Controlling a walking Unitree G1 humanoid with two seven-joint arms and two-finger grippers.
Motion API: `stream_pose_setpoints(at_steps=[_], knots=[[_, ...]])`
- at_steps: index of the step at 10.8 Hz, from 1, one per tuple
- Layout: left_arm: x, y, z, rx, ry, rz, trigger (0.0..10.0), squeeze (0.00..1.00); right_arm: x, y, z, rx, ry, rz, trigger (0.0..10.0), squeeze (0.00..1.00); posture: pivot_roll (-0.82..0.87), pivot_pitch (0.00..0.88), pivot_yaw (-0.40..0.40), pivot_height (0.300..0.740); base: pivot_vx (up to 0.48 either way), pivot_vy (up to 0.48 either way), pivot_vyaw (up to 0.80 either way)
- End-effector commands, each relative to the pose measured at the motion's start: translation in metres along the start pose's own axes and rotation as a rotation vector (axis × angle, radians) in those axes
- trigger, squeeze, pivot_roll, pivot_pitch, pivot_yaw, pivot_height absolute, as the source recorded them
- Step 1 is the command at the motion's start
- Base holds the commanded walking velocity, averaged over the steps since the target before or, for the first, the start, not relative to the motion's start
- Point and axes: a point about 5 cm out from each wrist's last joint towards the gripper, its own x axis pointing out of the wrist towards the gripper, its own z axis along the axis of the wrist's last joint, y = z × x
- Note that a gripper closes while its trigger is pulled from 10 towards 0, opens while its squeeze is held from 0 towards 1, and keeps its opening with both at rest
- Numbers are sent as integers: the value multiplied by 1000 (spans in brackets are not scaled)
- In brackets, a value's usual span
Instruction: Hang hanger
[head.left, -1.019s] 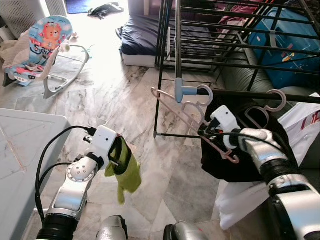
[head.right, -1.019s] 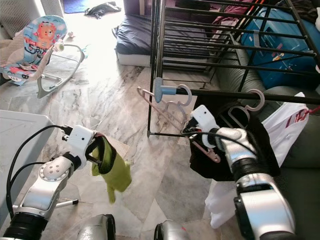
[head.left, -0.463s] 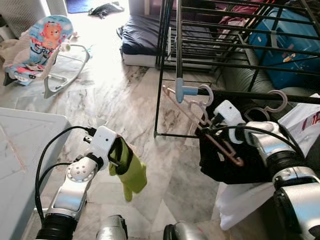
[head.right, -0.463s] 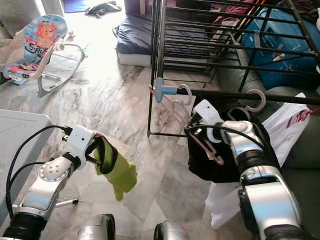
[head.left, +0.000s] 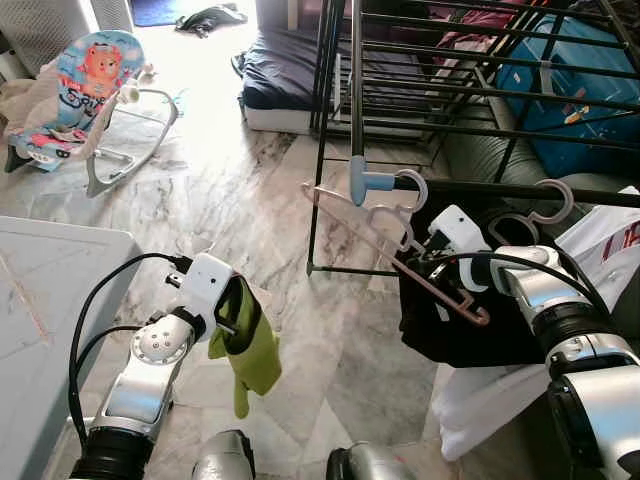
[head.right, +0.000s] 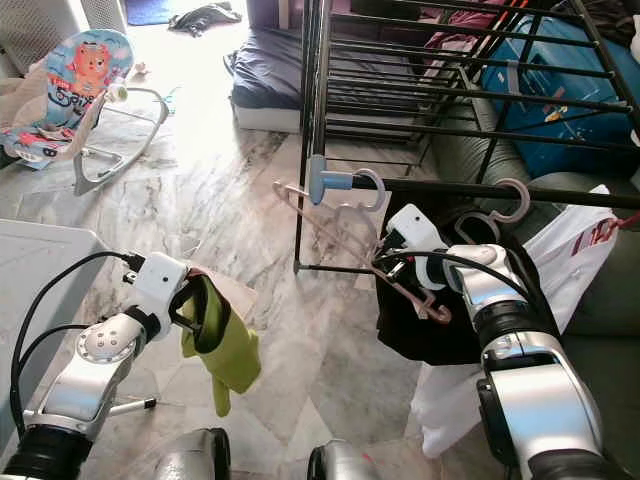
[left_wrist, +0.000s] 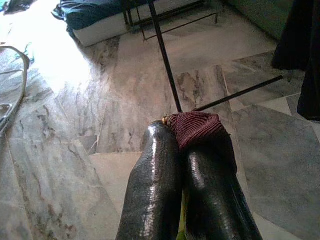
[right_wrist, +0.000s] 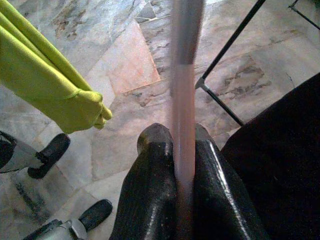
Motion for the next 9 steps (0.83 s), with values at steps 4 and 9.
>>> stream_pose_setpoints(at_steps=[4, 9], knots=[[0, -3, 1, 21, 2, -21, 10000, 0, -3, -4, 3, -6, 2, 0, 0, 0, -29, 92, -92, 740, 0, 0, 0], [1, -4, 0, 20, 5, -21, 10000, 0, -3, -6, 11, -30, -1, -8, 10000, 1000, -31, 84, -101, 740, 0, 0, 0]])
